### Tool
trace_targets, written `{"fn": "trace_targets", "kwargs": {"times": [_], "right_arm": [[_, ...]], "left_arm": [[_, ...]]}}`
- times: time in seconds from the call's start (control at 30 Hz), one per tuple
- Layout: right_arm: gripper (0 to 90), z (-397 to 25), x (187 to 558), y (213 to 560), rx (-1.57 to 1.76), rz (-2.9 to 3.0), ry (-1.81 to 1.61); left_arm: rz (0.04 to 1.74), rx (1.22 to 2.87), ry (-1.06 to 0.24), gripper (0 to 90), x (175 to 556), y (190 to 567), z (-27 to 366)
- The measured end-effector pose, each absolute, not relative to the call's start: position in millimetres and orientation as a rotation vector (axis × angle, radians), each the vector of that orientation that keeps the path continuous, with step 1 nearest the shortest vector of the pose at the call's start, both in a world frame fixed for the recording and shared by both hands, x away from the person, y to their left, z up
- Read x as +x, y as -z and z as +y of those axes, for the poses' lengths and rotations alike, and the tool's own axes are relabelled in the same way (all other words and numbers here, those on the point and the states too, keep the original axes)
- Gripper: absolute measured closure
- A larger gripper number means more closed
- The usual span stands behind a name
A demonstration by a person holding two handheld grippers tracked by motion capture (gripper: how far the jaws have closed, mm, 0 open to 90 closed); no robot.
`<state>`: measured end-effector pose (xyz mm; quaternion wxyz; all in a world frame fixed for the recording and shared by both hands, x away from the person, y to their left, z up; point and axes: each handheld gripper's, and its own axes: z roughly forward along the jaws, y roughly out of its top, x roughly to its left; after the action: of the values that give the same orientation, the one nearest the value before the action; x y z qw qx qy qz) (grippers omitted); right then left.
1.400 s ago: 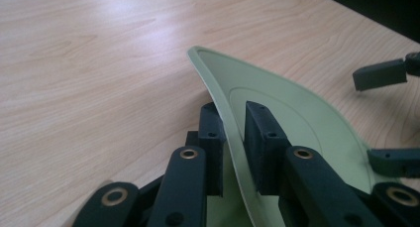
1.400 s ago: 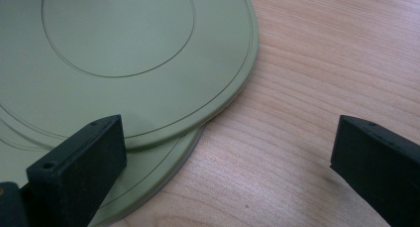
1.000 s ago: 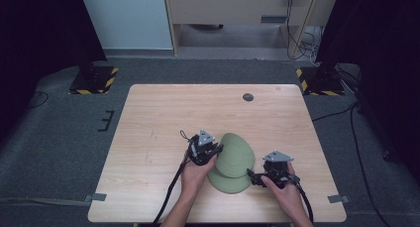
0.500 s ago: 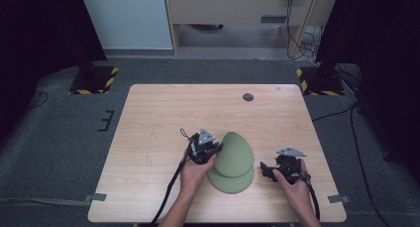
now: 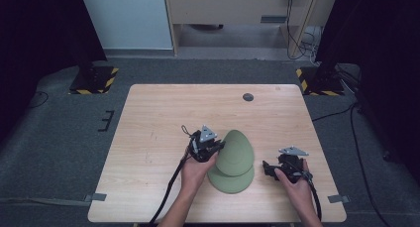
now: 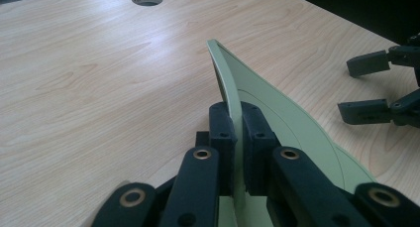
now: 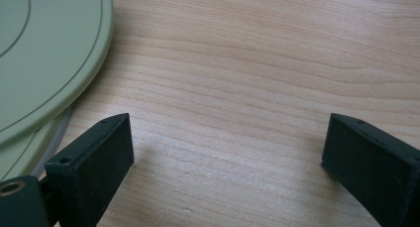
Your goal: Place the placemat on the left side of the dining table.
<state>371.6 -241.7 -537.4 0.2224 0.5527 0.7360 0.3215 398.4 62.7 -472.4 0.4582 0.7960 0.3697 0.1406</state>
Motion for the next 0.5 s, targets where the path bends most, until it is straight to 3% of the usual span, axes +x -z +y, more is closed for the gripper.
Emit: {"fn": "trace_targets", "kwargs": {"times": [0.5], "right_arm": [[5.9, -242.4, 372.3, 538.3, 1.52, 2.024, -0.876]], "left_arm": [[0.885, 1.961, -0.346, 85.5, 397.2, 465.3, 61.0]]}}
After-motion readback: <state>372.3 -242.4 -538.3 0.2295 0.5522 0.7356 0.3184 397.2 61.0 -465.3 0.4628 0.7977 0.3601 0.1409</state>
